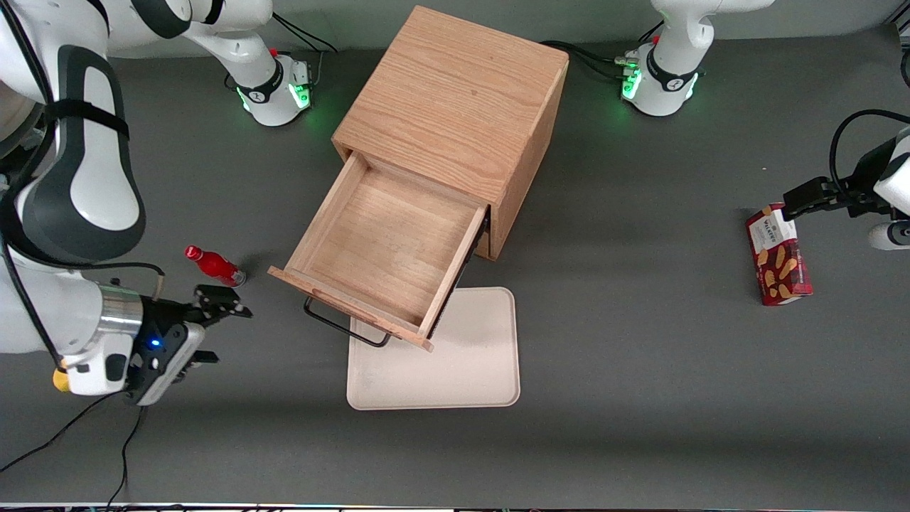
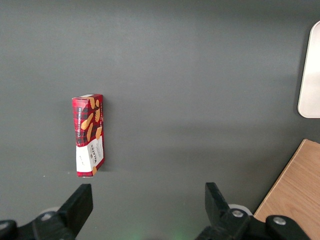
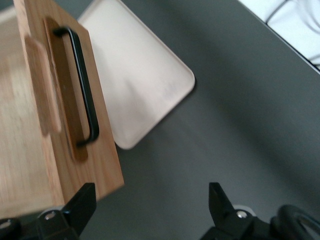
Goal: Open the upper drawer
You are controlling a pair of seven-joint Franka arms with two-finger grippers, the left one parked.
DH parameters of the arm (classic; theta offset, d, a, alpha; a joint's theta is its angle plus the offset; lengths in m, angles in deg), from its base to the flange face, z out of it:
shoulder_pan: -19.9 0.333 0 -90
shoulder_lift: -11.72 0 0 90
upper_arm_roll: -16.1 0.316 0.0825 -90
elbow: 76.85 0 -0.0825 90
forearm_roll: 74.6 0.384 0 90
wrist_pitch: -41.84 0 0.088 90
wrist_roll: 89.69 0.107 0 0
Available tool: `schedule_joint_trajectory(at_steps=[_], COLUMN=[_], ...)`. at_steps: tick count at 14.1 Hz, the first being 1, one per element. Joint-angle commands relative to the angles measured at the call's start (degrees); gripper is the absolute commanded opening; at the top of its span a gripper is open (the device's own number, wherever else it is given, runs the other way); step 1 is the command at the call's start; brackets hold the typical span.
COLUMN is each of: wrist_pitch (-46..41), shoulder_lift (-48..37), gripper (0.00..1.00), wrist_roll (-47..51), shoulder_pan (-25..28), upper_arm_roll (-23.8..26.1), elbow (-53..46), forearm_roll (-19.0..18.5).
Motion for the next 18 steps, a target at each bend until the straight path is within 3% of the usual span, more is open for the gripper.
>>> schedule_joint_trajectory(at_steps=[1,4,8,12,18], wrist_pitch=[-3.23,-2.36,5.37,1.79,-2.08], shoulder_lift=[-7.51,-18.05,-34.76,-37.86,-33.12], gripper=[1.0,1.0,1.0,1.0,1.0], wrist_roll=[5.33,16.04,19.32,30.92,35.06], shoulder_pan=[0.66,1.63,1.54,1.28,1.28], upper_arm_roll=[-2.2,-5.65,-7.4,-9.86,-11.72], elbow=[7.5,21.02,41.96,43.13,37.08], forearm_roll=[-6.36,-9.52,-9.8,-9.71,-8.48])
